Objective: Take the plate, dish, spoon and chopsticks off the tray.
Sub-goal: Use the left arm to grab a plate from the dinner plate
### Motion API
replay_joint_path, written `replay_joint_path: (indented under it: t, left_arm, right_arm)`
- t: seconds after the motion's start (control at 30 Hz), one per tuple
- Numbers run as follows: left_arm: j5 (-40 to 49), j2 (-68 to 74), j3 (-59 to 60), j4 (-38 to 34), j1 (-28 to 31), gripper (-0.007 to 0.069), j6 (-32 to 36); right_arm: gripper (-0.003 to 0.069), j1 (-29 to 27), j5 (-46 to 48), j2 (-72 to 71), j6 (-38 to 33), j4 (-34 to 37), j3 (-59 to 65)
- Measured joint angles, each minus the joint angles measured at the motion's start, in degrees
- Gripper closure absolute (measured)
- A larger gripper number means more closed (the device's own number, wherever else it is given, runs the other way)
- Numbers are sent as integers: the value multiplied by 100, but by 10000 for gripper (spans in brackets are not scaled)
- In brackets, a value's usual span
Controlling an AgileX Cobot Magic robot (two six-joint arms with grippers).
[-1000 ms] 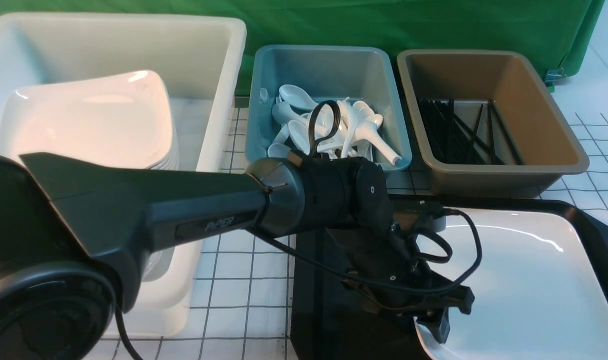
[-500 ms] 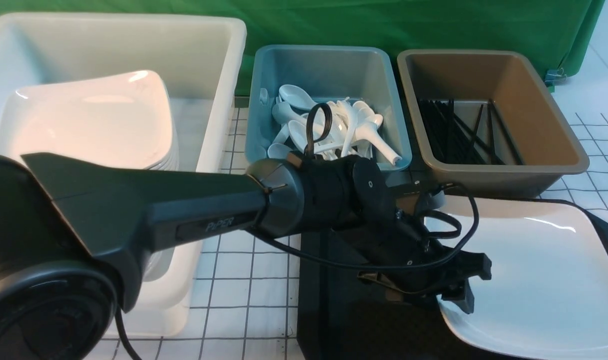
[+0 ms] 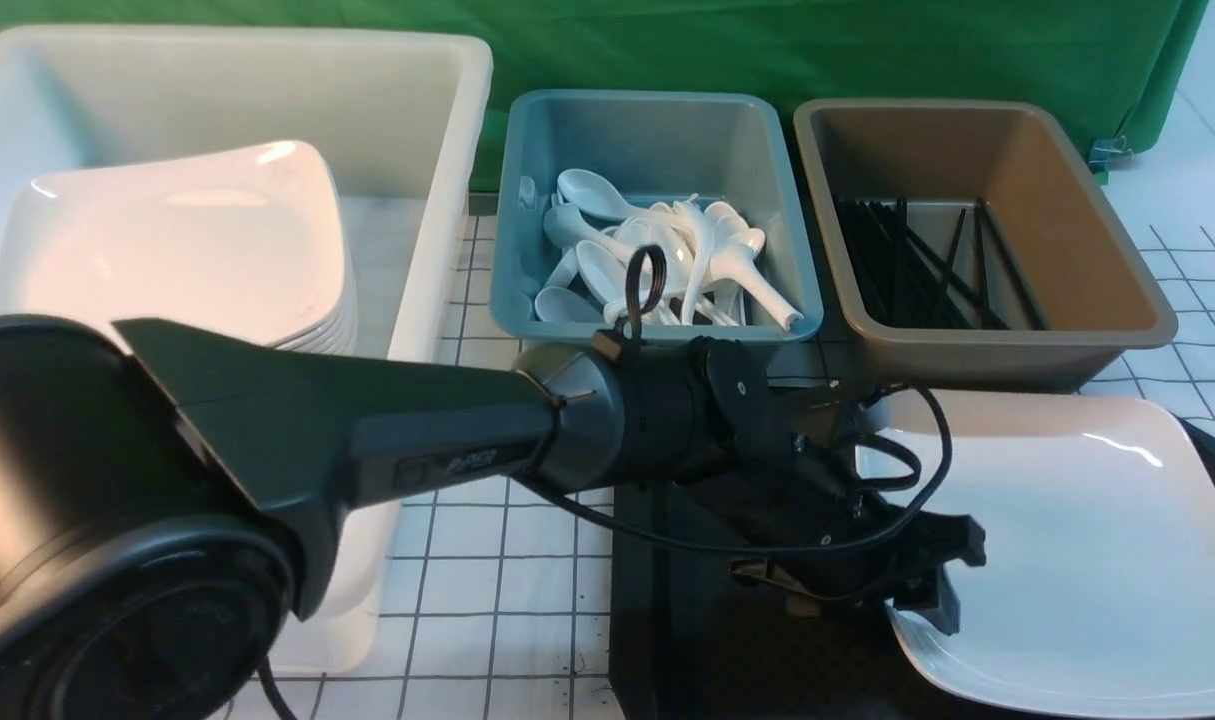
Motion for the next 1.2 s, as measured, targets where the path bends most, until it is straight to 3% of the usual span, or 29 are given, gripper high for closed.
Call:
replay_joint_path:
  t: [0.3, 0.43, 0.53, 0.63, 1.2]
  left_arm:
    - [15, 166, -91, -305, 13, 284, 0]
    - [9, 197, -91, -305, 24, 370, 100]
    - [101, 225, -91, -396, 119, 497, 160]
    - [190, 244, -91, -537, 205, 573, 58]
    - [508, -975, 13, 796, 602, 606, 101]
  right_arm:
    - [482, 0, 0, 0, 6, 6, 0]
    - [481, 0, 0, 0, 6, 10, 0]
    - [481, 0, 0, 0, 12, 17, 0]
    - [481, 0, 0, 0, 19, 18, 0]
    - [481, 0, 0, 0, 24, 42, 0]
